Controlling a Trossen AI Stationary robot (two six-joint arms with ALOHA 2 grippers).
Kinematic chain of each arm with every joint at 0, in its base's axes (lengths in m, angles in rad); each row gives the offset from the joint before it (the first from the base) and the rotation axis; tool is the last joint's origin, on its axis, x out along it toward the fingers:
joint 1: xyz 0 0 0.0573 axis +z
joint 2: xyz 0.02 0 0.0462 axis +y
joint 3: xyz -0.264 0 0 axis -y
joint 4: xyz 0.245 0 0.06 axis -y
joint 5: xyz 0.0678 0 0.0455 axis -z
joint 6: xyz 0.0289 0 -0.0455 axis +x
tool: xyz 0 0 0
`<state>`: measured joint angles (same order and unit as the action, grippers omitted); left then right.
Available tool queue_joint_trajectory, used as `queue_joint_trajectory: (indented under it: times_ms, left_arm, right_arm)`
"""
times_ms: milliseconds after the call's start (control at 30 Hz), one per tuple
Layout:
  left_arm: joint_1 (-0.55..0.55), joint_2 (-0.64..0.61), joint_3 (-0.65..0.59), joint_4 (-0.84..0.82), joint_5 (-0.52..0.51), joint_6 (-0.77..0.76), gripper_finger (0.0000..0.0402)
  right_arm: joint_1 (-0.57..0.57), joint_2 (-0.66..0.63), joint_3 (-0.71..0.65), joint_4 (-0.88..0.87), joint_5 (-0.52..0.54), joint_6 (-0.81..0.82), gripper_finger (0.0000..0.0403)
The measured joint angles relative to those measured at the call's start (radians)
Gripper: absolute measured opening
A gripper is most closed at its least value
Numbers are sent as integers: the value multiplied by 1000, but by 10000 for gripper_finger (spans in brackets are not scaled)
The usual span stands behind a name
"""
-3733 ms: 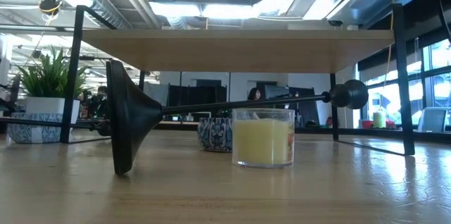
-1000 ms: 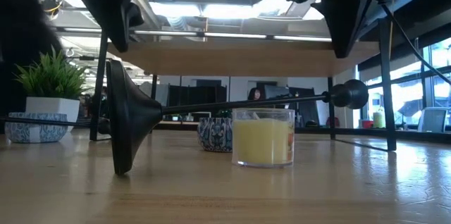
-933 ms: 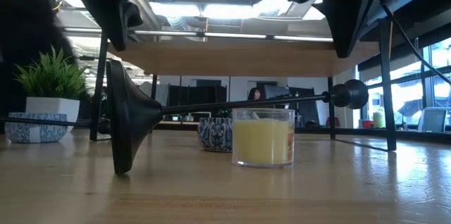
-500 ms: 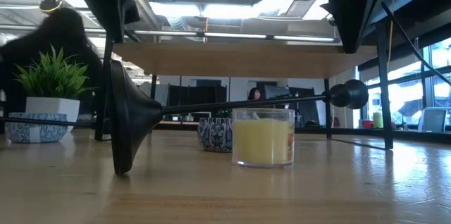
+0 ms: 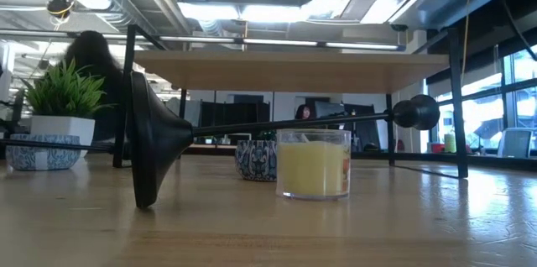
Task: Pick & Place candle stick holders
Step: Put the right blue scented candle on the shelf
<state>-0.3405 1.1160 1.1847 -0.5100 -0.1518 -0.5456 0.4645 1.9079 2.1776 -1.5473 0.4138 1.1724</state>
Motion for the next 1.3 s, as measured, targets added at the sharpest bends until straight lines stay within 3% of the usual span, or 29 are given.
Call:
queue_joint_trajectory:
  times_ms: [200,400,667,800,867,1000,1167,1300]
  left_arm:
    - [1,-57,0,121,106,-13,4]
    - [-47,-13,0,163,221,-28,4]
    - [-140,195,0,433,222,-213,4]
    - [-170,304,2,632,164,-276,4]
    - [-188,352,29,639,121,-281,2]
    - [-248,436,146,503,-21,-264,2]
    - [-319,547,365,128,-241,-321,2]
    - [-316,627,505,-75,-299,-431,2]
  right_arm:
    - [59,-1,112,51,-80,-60,2]
    - [175,-1,118,4,-134,-24,2]
    - [366,4,88,-24,-222,29,2]
    - [456,10,87,-24,-224,77,2]
    - [502,8,87,-24,-214,79,3]
    - [586,8,51,-23,-209,122,3]
    - [654,9,-51,-22,-222,188,3]
    - [674,9,-123,-24,-286,315,3]
